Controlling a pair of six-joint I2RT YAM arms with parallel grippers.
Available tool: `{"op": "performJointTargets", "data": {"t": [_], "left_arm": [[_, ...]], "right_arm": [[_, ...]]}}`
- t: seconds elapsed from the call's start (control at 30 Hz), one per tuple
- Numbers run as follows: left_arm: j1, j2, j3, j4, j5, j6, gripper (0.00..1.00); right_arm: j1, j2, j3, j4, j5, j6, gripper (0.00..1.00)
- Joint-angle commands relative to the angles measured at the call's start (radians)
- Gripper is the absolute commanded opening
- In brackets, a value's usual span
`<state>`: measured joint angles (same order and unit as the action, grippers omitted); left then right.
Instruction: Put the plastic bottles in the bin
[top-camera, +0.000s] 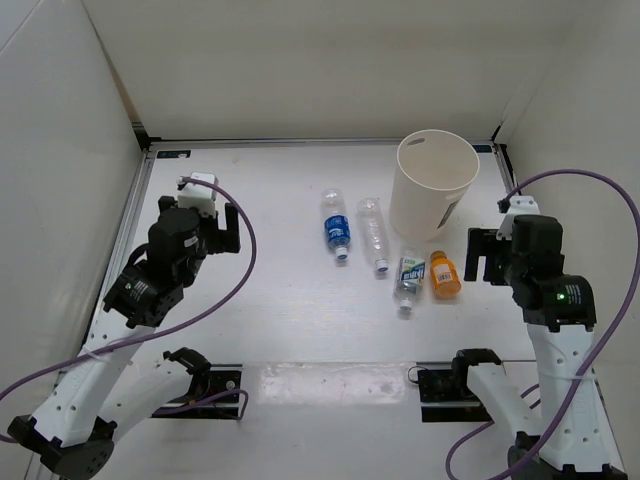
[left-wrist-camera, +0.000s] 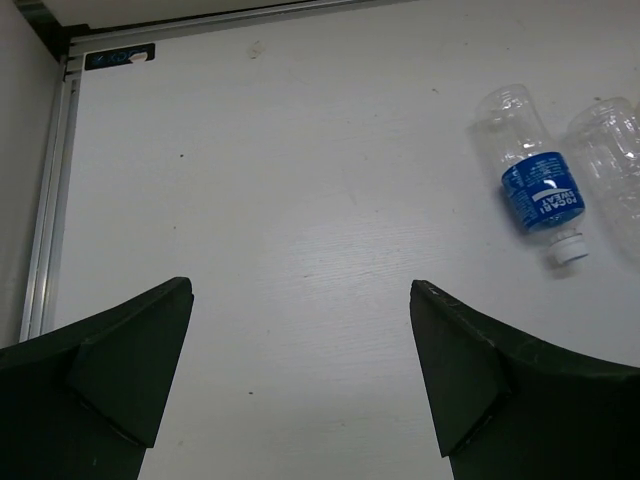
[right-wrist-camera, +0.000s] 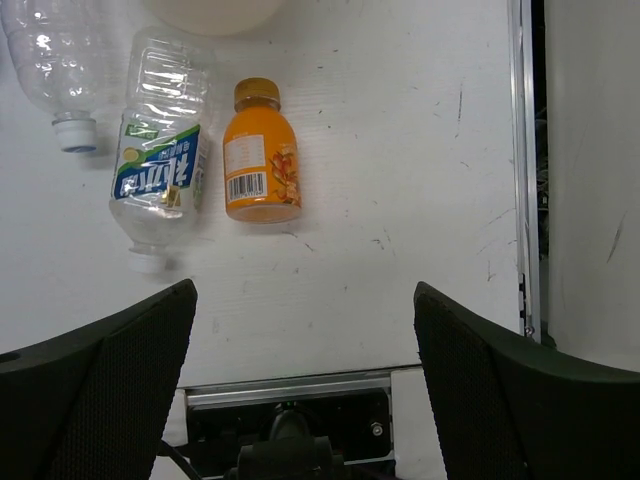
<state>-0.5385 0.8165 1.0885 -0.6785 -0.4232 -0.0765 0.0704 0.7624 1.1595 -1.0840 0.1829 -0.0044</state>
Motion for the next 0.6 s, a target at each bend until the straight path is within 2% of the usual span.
{"op": "performJointTargets", "data": {"t": [0.0,0.07,0.13,0.2,0.23,0.27,0.3,0.33,0.37,0.5,0.57], "left_arm": [[0.006,-0.016,-0.024,-0.016,-0.071,-0.019,1.00],[0.006,-0.016,-0.032,-0.027,-0.083,-0.025,1.00],[0.006,-0.020,-0.052,-0.038,-0.097,-0.048,1.00],[0.005,-0.031,-0.064,-0.046,-0.094,-0.063,1.00],[0.005,-0.036,-0.067,-0.062,-0.092,-0.074,1.00],[0.006,-0.039,-0.070,-0.065,-0.094,-0.081,1.00],[0.006,-0.048,-0.071,-0.067,-0.098,-0.085,1.00],[0.003,-0.054,-0.079,-0.070,-0.101,-0.086,1.00],[0.006,-0.060,-0.081,-0.070,-0.109,-0.083,1.00],[0.006,-0.092,-0.105,-0.075,-0.135,-0.083,1.00],[0.006,-0.102,-0.113,-0.084,-0.146,-0.092,1.00]], "right_arm": [[-0.018,-0.023,0.009,0.018,0.027,0.009,0.90],[-0.052,-0.014,0.014,0.015,0.003,0.012,0.90],[-0.090,0.017,0.019,-0.001,-0.125,-0.086,0.90],[-0.161,0.037,0.028,-0.020,-0.348,-0.227,0.90],[-0.175,0.049,0.028,-0.030,-0.384,-0.368,0.90],[-0.175,0.057,0.029,-0.028,-0.388,-0.390,0.90],[-0.172,0.058,-0.009,-0.019,-0.308,-0.407,0.90],[-0.163,0.054,-0.027,-0.004,-0.290,-0.422,0.90],[-0.165,0.054,-0.050,0.007,-0.290,-0.501,0.90],[-0.230,0.023,-0.174,-0.001,-0.373,-0.659,0.90],[-0.238,0.000,-0.248,0.009,-0.402,-0.687,0.90]]}}
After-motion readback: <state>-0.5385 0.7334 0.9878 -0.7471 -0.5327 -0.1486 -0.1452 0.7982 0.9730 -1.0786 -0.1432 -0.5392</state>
